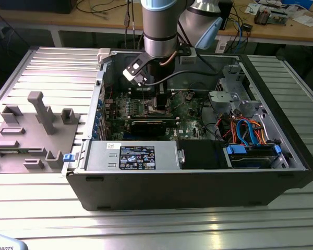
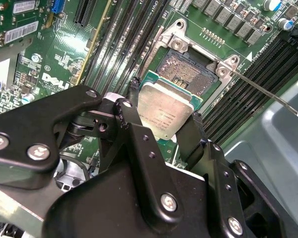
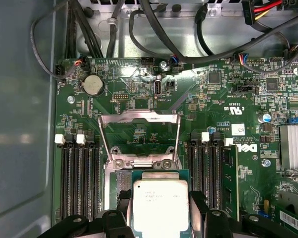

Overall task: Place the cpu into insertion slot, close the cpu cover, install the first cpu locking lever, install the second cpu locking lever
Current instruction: 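Place the cpu into insertion slot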

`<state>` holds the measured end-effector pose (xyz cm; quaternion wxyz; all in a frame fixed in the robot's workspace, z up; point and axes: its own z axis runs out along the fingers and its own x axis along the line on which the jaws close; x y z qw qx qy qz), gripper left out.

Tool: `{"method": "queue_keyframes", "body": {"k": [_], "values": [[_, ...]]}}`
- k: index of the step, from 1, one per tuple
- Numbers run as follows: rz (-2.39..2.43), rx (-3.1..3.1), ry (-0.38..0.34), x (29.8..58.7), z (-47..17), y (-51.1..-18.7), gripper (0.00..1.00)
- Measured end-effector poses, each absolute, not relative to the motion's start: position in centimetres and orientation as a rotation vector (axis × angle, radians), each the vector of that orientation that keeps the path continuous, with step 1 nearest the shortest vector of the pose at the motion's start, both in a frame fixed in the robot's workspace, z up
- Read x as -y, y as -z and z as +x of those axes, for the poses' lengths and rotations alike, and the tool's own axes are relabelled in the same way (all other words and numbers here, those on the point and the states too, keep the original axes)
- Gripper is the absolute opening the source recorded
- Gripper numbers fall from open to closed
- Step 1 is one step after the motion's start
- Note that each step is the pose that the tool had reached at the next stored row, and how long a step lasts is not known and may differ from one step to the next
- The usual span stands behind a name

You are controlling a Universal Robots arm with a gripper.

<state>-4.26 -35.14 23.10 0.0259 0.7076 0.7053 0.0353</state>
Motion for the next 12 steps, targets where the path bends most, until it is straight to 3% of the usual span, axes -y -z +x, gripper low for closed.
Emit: {"method": "queue_keyframes", "body": {"k": [12], "values": [[2.187,-2.18,-0.109,35.14,-4.26,-22.81,0.55]]}}
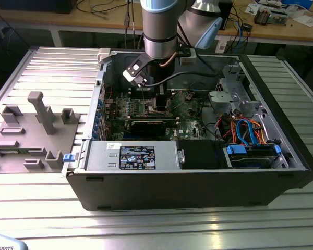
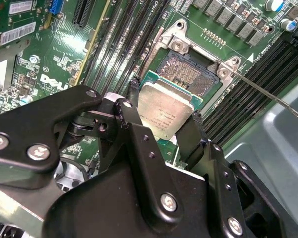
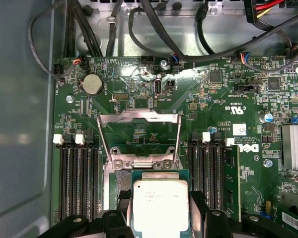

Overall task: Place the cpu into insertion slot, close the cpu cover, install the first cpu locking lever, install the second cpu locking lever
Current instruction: 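Place the cpu into insertion slot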

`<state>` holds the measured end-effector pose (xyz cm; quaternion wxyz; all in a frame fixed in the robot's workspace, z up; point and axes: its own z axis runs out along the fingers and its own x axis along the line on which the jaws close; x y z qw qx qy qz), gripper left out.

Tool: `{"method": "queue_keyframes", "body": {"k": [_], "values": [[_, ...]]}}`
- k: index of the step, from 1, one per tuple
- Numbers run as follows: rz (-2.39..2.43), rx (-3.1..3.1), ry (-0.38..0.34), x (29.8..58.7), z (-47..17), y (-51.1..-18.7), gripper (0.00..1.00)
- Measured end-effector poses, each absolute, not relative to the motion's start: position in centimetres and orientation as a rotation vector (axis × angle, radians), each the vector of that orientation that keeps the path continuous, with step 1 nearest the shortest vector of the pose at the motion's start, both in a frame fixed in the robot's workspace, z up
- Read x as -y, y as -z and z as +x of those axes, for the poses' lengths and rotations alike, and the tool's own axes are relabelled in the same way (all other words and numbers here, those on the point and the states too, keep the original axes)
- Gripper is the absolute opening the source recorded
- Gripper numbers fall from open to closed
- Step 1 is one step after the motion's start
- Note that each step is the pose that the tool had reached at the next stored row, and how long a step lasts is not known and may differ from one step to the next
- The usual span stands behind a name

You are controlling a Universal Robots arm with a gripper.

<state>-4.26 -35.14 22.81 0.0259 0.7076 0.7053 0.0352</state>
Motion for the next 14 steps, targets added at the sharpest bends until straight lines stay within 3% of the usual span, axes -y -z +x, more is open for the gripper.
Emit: {"method": "queue_keyframes", "body": {"k": [14], "values": [[2.187,-2.18,-0.109,35.14,-4.26,-22.35,0.55]]}}
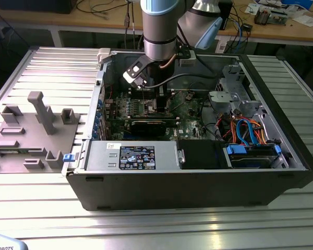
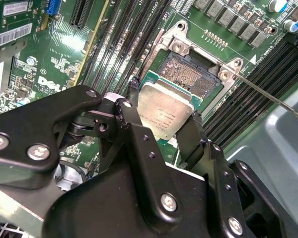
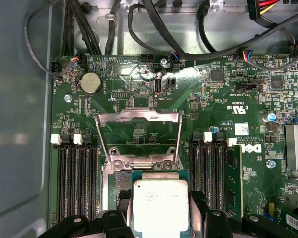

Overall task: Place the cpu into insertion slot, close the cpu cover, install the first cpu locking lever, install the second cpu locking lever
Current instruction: 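Place the cpu into insertion slot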

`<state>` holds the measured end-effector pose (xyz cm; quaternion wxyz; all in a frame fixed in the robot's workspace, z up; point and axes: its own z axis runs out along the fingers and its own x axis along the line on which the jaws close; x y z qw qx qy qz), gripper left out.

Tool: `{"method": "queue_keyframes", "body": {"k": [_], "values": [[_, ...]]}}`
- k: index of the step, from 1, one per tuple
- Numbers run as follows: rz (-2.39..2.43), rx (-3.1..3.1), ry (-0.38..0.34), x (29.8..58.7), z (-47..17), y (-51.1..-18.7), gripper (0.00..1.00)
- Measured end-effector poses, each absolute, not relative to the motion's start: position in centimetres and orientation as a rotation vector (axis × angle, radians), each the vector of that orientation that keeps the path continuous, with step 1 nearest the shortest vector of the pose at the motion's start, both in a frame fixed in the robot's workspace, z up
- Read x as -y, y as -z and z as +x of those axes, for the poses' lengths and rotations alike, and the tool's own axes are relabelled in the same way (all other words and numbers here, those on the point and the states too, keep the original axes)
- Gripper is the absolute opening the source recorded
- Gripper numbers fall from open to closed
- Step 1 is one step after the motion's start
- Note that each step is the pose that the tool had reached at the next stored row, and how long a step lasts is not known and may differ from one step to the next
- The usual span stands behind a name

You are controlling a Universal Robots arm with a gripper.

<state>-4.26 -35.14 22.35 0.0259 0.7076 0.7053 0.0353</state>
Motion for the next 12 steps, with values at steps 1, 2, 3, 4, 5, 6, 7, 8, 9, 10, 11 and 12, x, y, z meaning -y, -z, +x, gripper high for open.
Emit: {"method": "queue_keyframes", "body": {"k": [1,2,3,4,5,6,7,8,9,10,11,12], "values": [[2.187,-2.18,-0.109,35.14,-4.26,-22.34,0.55],[2.187,-2.18,-0.109,35.14,-4.26,-22.33,0.55],[2.187,-2.18,-0.109,35.14,-4.26,-22.31,0.55],[2.187,-2.18,-0.109,35.14,-4.26,-22.29,0.55],[2.187,-2.18,-0.109,35.14,-4.26,-22.27,0.55],[2.187,-2.18,-0.109,35.14,-4.26,-22.26,0.55],[2.187,-2.18,-0.109,35.14,-4.27,-22.24,0.55],[2.187,-2.18,-0.109,35.14,-4.26,-22.22,0.55],[2.187,-2.18,-0.109,35.13,-4.26,-22.2,0.55],[2.187,-2.18,-0.109,35.12,-4.26,-22.17,0.55],[2.187,-2.179,-0.108,35.1,-4.27,-22.14,0.55],[2.186,-2.179,-0.108,35.09,-4.26,-22.12,0.55]]}}
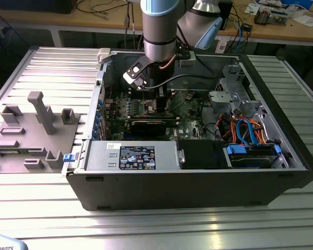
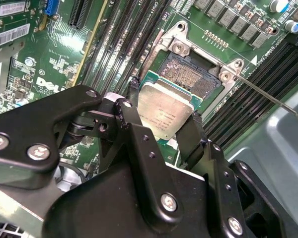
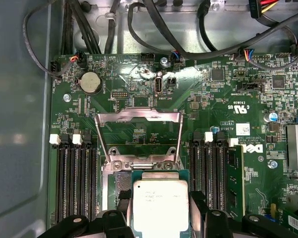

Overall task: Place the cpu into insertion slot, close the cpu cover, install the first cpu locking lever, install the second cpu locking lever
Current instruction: 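Place the cpu into insertion slot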

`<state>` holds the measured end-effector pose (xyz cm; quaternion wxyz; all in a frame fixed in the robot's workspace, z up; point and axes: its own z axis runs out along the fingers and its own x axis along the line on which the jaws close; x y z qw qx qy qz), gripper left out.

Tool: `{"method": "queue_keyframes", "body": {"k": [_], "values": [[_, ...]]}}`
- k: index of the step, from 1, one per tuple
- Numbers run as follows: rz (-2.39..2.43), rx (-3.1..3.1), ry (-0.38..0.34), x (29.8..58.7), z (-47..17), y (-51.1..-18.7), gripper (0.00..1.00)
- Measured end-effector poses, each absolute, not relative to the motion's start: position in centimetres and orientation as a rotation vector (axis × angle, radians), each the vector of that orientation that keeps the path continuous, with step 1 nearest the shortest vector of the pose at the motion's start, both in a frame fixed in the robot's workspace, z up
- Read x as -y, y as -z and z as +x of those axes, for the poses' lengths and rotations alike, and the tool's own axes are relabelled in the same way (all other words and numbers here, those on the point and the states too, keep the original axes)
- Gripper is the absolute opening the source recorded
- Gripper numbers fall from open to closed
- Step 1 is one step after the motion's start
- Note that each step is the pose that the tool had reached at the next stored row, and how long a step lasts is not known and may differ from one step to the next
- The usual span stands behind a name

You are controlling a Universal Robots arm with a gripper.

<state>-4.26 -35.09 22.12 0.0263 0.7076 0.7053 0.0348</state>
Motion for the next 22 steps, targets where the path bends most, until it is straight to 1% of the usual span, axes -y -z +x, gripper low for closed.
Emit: {"method": "queue_keyframes", "body": {"k": [5,6,10,22], "values": [[2.186,-2.179,-0.108,35.0,-4.3,-21.9,0.55],[2.164,-2.199,-0.105,33.9,-4.5,-21.6,0.55],[2.189,-2.173,-0.102,33.5,-5.2,-19.7,0.55],[2.189,-2.173,-0.104,33.4,-5.2,-19.5,0.55]]}}
